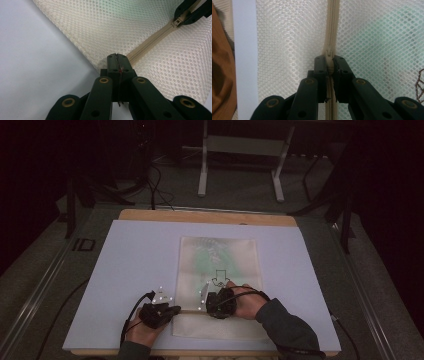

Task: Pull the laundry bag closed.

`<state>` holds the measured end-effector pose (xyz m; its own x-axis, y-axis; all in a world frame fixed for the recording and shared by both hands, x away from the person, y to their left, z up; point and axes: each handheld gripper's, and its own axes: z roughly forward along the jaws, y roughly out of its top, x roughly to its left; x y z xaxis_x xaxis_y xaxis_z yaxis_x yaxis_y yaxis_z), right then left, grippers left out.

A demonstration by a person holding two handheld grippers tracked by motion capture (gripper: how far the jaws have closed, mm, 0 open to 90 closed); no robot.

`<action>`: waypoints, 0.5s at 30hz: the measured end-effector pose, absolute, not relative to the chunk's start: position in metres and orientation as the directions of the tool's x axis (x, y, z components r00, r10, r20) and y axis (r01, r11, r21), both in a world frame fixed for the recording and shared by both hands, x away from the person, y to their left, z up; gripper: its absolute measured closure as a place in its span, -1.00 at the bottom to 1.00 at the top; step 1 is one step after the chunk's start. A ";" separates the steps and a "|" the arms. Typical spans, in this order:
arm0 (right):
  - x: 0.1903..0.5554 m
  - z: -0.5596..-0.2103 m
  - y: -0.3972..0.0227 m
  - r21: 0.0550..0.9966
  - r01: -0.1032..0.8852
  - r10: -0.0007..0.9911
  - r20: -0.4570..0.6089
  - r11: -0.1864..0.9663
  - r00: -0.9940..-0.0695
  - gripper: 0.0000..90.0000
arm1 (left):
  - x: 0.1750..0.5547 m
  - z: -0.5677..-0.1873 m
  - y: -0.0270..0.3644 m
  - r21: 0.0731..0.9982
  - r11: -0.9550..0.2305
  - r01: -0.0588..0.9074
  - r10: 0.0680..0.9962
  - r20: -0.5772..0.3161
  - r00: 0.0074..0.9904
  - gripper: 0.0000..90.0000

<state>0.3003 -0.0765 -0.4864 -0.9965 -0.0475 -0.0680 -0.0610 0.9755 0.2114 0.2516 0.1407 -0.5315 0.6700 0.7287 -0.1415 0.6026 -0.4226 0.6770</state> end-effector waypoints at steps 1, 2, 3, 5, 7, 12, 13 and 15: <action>0.300 -0.486 -0.077 0.212 -0.061 -0.047 -0.068 0.975 -0.997 0.83 | 0.252 -0.532 0.141 0.677 -0.422 0.603 0.729 -0.142 0.670 0.99; 0.301 -0.486 -0.078 0.215 -0.058 -0.045 -0.067 0.975 -0.997 0.83 | 0.252 -0.532 0.141 0.677 -0.422 0.603 0.728 -0.143 0.670 0.99; 0.300 -0.486 -0.078 0.211 -0.059 -0.045 -0.069 0.976 -0.997 0.83 | 0.252 -0.532 0.141 0.677 -0.422 0.603 0.728 -0.143 0.670 0.99; 0.300 -0.485 -0.079 0.208 -0.055 -0.041 -0.068 0.977 -0.997 0.83 | 0.252 -0.532 0.141 0.678 -0.421 0.603 0.729 -0.142 0.669 0.99; 0.301 -0.485 -0.079 0.214 -0.056 -0.043 -0.067 0.975 -0.997 0.83 | 0.252 -0.532 0.141 0.677 -0.422 0.603 0.728 -0.143 0.670 0.99; 0.300 -0.485 -0.080 0.204 -0.059 -0.046 -0.071 0.977 -0.996 0.83 | 0.251 -0.532 0.141 0.677 -0.421 0.603 0.729 -0.142 0.669 0.99; 0.300 -0.485 -0.081 0.206 -0.053 -0.040 -0.067 0.977 -0.997 0.83 | 0.252 -0.532 0.141 0.677 -0.422 0.603 0.729 -0.143 0.670 0.99; 0.300 -0.485 -0.083 0.203 -0.056 -0.043 -0.069 0.978 -0.997 0.83 | 0.252 -0.532 0.141 0.677 -0.423 0.603 0.728 -0.143 0.671 0.99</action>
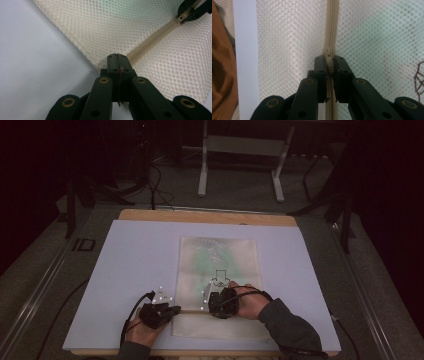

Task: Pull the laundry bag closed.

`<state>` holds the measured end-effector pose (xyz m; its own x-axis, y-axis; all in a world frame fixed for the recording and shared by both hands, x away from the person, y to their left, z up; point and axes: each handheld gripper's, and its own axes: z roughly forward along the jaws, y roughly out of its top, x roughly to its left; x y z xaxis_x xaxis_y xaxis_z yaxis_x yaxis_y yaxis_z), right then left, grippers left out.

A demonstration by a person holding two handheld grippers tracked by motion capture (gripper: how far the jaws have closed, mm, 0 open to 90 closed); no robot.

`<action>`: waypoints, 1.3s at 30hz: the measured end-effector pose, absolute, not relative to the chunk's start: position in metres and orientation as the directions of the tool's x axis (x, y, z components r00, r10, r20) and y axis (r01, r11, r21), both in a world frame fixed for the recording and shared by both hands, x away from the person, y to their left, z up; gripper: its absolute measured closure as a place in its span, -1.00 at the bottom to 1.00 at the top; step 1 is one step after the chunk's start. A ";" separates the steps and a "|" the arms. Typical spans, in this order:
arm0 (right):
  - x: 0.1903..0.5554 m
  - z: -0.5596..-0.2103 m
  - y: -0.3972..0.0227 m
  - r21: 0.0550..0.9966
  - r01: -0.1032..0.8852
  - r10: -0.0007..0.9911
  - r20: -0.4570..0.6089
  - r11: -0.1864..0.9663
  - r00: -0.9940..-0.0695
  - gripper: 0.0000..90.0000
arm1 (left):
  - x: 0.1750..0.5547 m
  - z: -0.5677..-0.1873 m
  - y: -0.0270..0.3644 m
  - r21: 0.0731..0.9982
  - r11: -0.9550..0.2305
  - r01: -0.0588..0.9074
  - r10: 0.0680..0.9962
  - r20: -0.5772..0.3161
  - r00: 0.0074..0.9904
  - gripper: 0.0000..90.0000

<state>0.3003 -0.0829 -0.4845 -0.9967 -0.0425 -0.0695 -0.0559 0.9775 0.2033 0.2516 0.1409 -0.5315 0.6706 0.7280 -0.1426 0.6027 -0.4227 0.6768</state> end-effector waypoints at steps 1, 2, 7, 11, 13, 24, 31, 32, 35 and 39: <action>0.300 -0.484 -0.084 0.203 -0.054 -0.041 -0.069 0.978 -0.997 0.83 | 0.252 -0.532 0.141 0.677 -0.423 0.603 0.728 -0.143 0.671 0.99; 0.301 -0.484 -0.084 0.208 -0.054 -0.041 -0.068 0.977 -0.997 0.83 | 0.252 -0.532 0.141 0.677 -0.422 0.603 0.728 -0.143 0.670 0.99; 0.300 -0.482 -0.085 0.200 -0.055 -0.042 -0.068 0.978 -0.997 0.83 | 0.252 -0.532 0.141 0.677 -0.422 0.603 0.728 -0.143 0.670 0.99; 0.300 -0.481 -0.088 0.193 -0.059 -0.045 -0.075 0.979 -0.996 0.83 | 0.252 -0.532 0.141 0.677 -0.422 0.603 0.727 -0.144 0.671 0.99; 0.300 -0.480 -0.089 0.200 -0.056 -0.043 -0.072 0.978 -0.996 0.83 | 0.252 -0.532 0.141 0.677 -0.422 0.603 0.728 -0.144 0.671 0.99; 0.300 -0.479 -0.093 0.193 -0.049 -0.037 -0.069 0.980 -0.997 0.83 | 0.252 -0.532 0.141 0.679 -0.420 0.603 0.728 -0.145 0.670 0.99; 0.300 -0.478 -0.097 0.190 -0.049 -0.036 -0.070 0.981 -0.997 0.83 | 0.252 -0.532 0.141 0.678 -0.420 0.603 0.728 -0.144 0.670 0.99; 0.300 -0.478 -0.098 0.184 -0.050 -0.037 -0.073 0.982 -0.997 0.83 | 0.252 -0.532 0.141 0.678 -0.420 0.603 0.728 -0.144 0.670 0.99; 0.300 -0.478 -0.100 0.182 -0.050 -0.037 -0.075 0.982 -0.997 0.83 | 0.252 -0.532 0.141 0.678 -0.420 0.603 0.728 -0.145 0.670 0.99; 0.300 -0.477 -0.103 0.184 -0.044 -0.031 -0.073 0.982 -0.997 0.83 | 0.252 -0.532 0.141 0.678 -0.420 0.603 0.728 -0.145 0.670 0.99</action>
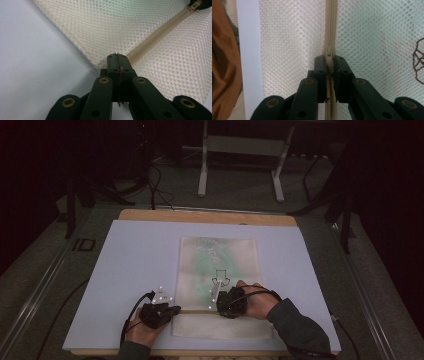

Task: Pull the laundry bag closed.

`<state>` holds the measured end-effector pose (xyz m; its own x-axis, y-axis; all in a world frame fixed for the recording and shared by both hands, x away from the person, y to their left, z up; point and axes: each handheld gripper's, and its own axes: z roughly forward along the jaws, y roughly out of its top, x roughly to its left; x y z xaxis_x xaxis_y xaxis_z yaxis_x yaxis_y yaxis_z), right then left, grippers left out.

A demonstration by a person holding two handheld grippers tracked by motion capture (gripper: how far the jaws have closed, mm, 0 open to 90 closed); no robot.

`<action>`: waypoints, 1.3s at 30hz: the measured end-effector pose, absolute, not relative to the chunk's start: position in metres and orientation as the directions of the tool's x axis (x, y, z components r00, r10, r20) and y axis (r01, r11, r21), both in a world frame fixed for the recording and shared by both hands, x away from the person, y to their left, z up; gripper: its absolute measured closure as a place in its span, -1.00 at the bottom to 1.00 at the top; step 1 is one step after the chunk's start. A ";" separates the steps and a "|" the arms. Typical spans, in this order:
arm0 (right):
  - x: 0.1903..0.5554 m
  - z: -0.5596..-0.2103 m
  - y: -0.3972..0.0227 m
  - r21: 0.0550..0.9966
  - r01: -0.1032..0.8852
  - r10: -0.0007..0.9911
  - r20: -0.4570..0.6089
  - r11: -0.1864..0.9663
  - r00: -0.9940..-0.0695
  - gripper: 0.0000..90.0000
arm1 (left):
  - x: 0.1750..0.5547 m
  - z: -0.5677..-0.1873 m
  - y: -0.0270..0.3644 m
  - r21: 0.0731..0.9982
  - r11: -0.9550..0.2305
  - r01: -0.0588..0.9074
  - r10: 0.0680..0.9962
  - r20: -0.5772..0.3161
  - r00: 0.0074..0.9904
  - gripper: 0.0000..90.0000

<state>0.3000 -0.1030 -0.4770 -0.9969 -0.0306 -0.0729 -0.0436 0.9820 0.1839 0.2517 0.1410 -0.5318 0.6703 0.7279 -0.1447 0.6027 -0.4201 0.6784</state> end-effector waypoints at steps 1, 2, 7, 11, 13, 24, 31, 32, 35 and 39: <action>0.300 -0.477 -0.104 0.182 -0.045 -0.032 -0.074 0.982 -0.997 0.83 | 0.252 -0.532 0.141 0.678 -0.420 0.603 0.728 -0.145 0.670 0.99; 0.300 -0.477 -0.104 0.186 -0.043 -0.030 -0.071 0.982 -0.997 0.83 | 0.252 -0.532 0.141 0.678 -0.420 0.603 0.728 -0.145 0.670 0.99; 0.300 -0.477 -0.105 0.188 -0.044 -0.031 -0.069 0.981 -0.997 0.83 | 0.252 -0.532 0.141 0.678 -0.419 0.604 0.729 -0.146 0.669 0.99; 0.300 -0.477 -0.106 0.181 -0.042 -0.030 -0.068 0.983 -0.997 0.83 | 0.252 -0.532 0.141 0.678 -0.420 0.603 0.728 -0.145 0.670 0.99; 0.300 -0.476 -0.108 0.177 -0.041 -0.028 -0.071 0.983 -0.997 0.83 | 0.252 -0.532 0.141 0.678 -0.420 0.603 0.728 -0.146 0.670 0.99; 0.300 -0.476 -0.113 0.176 -0.037 -0.025 -0.068 0.984 -0.997 0.83 | 0.252 -0.532 0.141 0.677 -0.420 0.604 0.728 -0.146 0.670 0.99; 0.299 -0.474 -0.117 0.180 -0.026 -0.015 -0.064 0.983 -0.998 0.83 | 0.252 -0.532 0.141 0.677 -0.420 0.605 0.728 -0.147 0.670 0.99; 0.299 -0.474 -0.118 0.181 -0.026 -0.015 -0.066 0.983 -0.998 0.83 | 0.252 -0.532 0.141 0.677 -0.419 0.605 0.728 -0.148 0.669 0.99; 0.299 -0.474 -0.119 0.184 -0.025 -0.014 -0.064 0.983 -0.998 0.83 | 0.251 -0.532 0.141 0.677 -0.420 0.605 0.728 -0.147 0.670 0.99; 0.299 -0.475 -0.120 0.180 -0.026 -0.014 -0.068 0.983 -0.998 0.83 | 0.251 -0.532 0.141 0.677 -0.419 0.605 0.728 -0.148 0.669 0.99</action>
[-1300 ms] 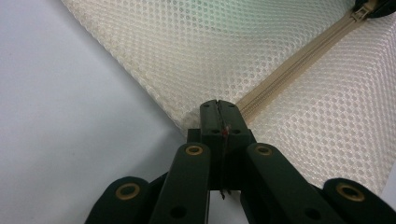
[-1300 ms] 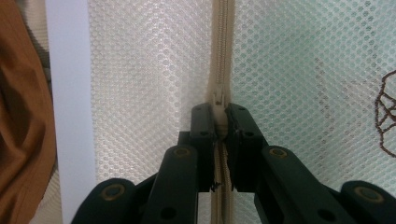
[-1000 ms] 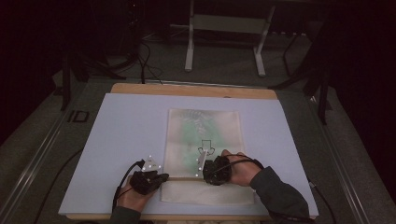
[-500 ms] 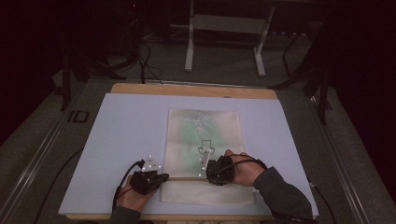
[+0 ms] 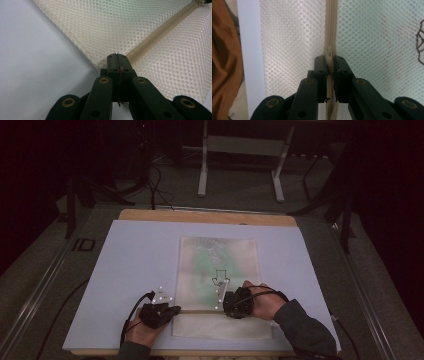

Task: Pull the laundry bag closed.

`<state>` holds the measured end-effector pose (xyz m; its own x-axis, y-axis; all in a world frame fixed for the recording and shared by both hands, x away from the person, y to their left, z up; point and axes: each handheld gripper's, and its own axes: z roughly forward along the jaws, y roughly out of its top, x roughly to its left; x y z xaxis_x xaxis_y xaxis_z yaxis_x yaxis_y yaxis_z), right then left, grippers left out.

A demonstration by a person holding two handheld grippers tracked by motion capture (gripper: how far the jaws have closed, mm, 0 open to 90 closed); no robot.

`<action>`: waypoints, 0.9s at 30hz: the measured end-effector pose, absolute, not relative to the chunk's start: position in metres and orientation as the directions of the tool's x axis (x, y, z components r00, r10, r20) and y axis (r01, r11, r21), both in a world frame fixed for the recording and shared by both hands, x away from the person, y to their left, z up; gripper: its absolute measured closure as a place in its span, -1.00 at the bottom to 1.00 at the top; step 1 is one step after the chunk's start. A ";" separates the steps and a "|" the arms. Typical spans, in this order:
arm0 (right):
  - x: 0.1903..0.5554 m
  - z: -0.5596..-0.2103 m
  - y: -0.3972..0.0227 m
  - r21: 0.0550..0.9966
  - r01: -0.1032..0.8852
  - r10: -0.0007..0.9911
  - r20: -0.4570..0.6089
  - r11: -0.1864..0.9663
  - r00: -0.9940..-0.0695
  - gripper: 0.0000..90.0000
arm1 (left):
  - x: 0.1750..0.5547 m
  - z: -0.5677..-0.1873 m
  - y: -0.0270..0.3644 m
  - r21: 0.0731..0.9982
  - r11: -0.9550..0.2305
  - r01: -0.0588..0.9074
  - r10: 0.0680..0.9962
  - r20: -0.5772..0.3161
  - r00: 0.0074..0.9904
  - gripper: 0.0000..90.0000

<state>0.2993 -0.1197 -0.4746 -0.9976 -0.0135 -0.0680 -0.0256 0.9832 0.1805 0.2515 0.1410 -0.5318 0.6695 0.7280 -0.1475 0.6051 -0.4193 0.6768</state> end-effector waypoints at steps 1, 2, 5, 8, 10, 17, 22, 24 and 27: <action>0.299 -0.474 -0.120 0.182 -0.027 -0.015 -0.066 0.983 -0.998 0.83 | 0.252 -0.532 0.141 0.677 -0.419 0.605 0.728 -0.148 0.669 0.99; 0.299 -0.475 -0.120 0.178 -0.025 -0.013 -0.066 0.984 -0.998 0.83 | 0.252 -0.532 0.141 0.677 -0.419 0.605 0.728 -0.148 0.669 0.99; 0.300 -0.475 -0.122 0.181 -0.022 -0.010 -0.065 0.983 -0.998 0.83 | 0.251 -0.532 0.141 0.677 -0.419 0.606 0.729 -0.148 0.669 0.99; 0.300 -0.475 -0.124 0.188 -0.015 -0.004 -0.061 0.982 -0.998 0.83 | 0.251 -0.532 0.141 0.677 -0.418 0.606 0.728 -0.149 0.669 0.99; 0.300 -0.476 -0.125 0.179 -0.013 -0.001 -0.066 0.984 -0.998 0.83 | 0.251 -0.532 0.141 0.676 -0.419 0.606 0.728 -0.148 0.670 0.99; 0.300 -0.476 -0.130 0.196 -0.004 0.008 -0.059 0.981 -0.998 0.83 | 0.252 -0.532 0.141 0.677 -0.418 0.606 0.728 -0.150 0.669 0.99; 0.301 -0.476 -0.131 0.201 -0.001 0.010 -0.056 0.980 -0.998 0.83 | 0.251 -0.532 0.141 0.677 -0.419 0.605 0.727 -0.148 0.670 0.99; 0.301 -0.476 -0.132 0.192 0.000 0.011 -0.058 0.981 -0.998 0.83 | 0.251 -0.532 0.141 0.676 -0.420 0.605 0.728 -0.148 0.670 0.99; 0.301 -0.477 -0.135 0.196 0.007 0.019 -0.057 0.981 -0.998 0.83 | 0.251 -0.532 0.141 0.676 -0.420 0.605 0.727 -0.148 0.670 0.99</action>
<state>0.3012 -0.1353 -0.4765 -0.9982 0.0187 -0.0565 0.0072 0.9806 0.1959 0.2515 0.1411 -0.5318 0.6700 0.7274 -0.1484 0.6055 -0.4197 0.6762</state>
